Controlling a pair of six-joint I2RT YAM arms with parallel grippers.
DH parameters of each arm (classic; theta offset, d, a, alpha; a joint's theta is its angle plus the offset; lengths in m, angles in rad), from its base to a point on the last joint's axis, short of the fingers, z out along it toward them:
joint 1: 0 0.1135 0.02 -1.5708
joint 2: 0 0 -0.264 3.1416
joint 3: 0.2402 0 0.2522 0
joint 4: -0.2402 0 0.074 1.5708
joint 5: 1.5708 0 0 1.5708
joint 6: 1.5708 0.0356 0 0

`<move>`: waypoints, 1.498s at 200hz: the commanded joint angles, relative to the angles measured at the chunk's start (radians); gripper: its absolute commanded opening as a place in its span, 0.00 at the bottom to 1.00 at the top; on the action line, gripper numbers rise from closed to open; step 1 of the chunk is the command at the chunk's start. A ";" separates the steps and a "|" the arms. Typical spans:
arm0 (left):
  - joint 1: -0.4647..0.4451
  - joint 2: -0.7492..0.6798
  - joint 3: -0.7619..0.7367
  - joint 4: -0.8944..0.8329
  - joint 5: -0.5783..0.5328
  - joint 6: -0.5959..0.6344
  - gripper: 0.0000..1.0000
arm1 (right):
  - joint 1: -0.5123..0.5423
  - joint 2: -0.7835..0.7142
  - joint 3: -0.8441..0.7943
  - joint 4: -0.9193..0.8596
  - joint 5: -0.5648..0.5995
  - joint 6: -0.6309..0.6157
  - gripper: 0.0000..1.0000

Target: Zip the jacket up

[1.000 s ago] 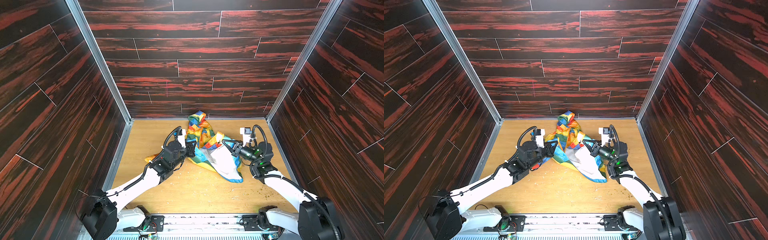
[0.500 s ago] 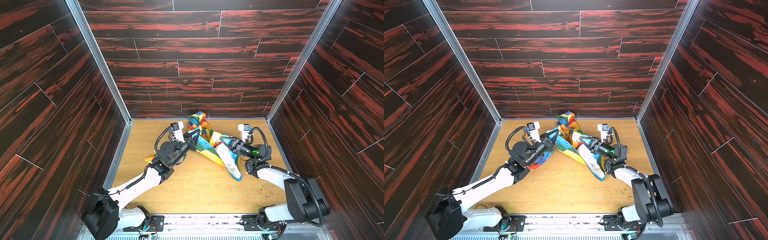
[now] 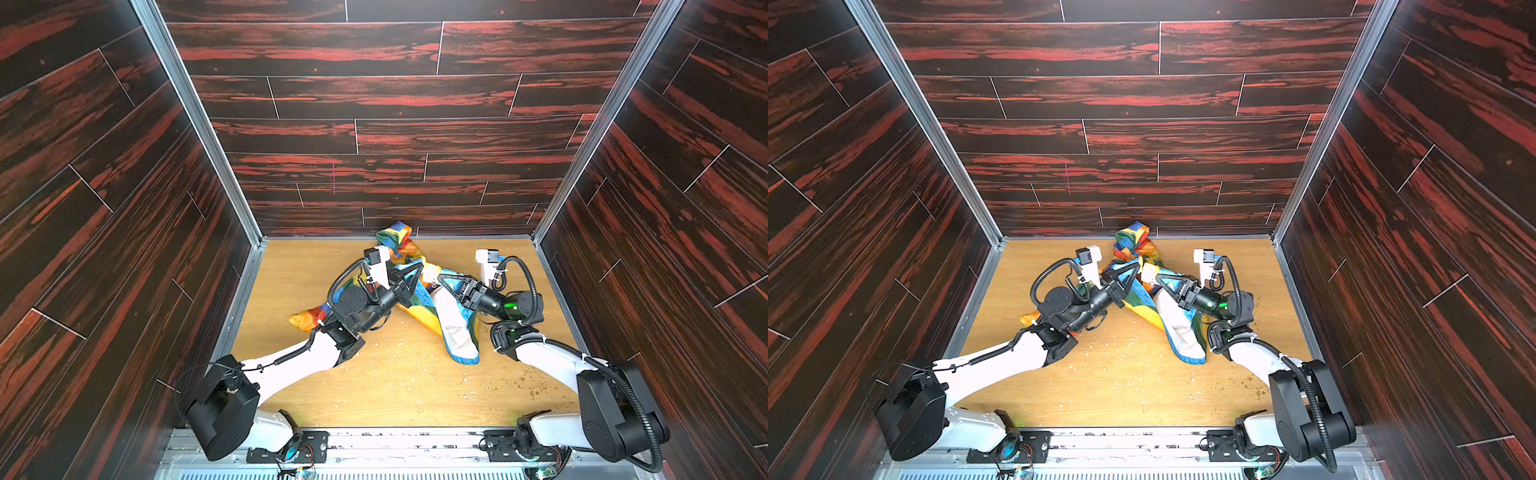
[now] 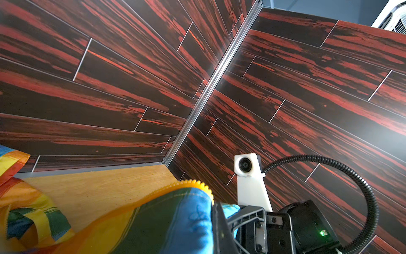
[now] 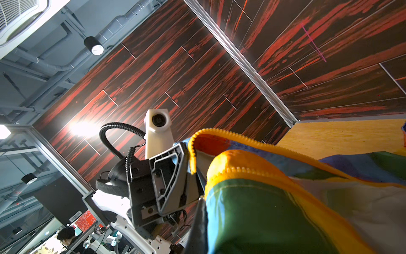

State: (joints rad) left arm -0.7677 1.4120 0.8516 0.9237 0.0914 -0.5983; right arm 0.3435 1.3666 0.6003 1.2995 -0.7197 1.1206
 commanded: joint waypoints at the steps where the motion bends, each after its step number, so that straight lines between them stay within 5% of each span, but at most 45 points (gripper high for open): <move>1: -0.008 0.006 0.039 0.091 -0.005 0.016 0.00 | 0.013 -0.023 0.000 0.017 0.035 -0.010 0.00; 299: -0.024 0.090 0.018 0.217 0.021 -0.103 0.00 | 0.026 0.012 0.035 0.098 0.031 0.082 0.00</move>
State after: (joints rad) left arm -0.7868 1.5013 0.8570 1.0672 0.1047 -0.6865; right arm 0.3618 1.3689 0.6014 1.3262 -0.6983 1.1942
